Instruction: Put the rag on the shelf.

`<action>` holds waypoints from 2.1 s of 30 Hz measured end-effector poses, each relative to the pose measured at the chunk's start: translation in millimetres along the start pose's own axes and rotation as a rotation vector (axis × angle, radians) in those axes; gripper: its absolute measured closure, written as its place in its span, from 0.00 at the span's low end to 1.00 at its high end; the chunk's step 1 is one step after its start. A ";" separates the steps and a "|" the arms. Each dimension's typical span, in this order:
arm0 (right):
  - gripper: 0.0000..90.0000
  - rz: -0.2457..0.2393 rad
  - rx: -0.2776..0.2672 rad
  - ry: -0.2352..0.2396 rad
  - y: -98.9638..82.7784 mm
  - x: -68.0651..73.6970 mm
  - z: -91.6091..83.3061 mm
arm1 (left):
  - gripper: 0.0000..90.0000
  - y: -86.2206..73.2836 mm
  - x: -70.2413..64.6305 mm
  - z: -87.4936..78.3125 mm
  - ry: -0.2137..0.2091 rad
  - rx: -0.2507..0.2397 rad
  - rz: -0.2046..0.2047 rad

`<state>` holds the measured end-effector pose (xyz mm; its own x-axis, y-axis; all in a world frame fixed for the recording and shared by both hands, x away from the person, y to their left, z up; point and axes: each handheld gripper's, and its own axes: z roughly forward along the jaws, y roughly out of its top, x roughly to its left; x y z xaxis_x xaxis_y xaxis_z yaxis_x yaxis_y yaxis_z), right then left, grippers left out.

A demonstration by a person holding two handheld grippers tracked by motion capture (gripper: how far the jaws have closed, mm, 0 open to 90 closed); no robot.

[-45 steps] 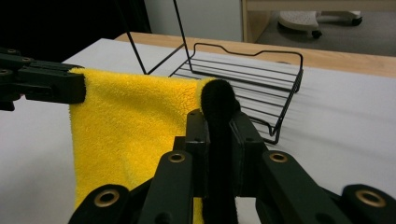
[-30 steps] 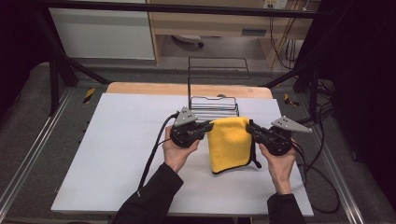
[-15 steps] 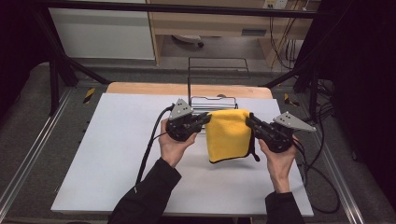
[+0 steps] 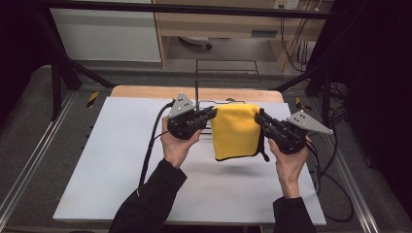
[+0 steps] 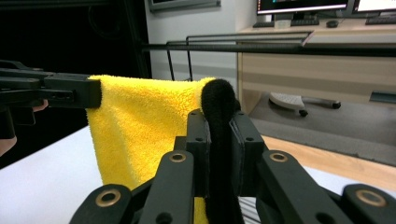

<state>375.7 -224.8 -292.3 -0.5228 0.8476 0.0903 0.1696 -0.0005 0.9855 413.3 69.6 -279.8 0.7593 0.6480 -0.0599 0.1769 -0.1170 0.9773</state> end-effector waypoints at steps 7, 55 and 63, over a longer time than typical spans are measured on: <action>0.89 -0.005 -0.047 -0.004 11.9 4.9 0.7 | 0.94 13.2 2.7 -4.7 0.009 -0.034 0.004; 0.89 -0.052 -0.245 -0.024 108.4 21.9 29.2 | 0.93 106.1 32.7 -19.9 0.080 -0.225 0.055; 0.89 -0.058 -0.271 -0.029 122.1 21.4 36.6 | 0.93 123.0 37.6 -19.6 0.098 -0.240 0.073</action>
<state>415.9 -187.3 -175.3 -0.5006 0.8650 0.0328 -0.0914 -0.0904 0.9917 451.3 94.4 -157.9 0.6983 0.7155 0.0209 -0.0383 0.0082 0.9992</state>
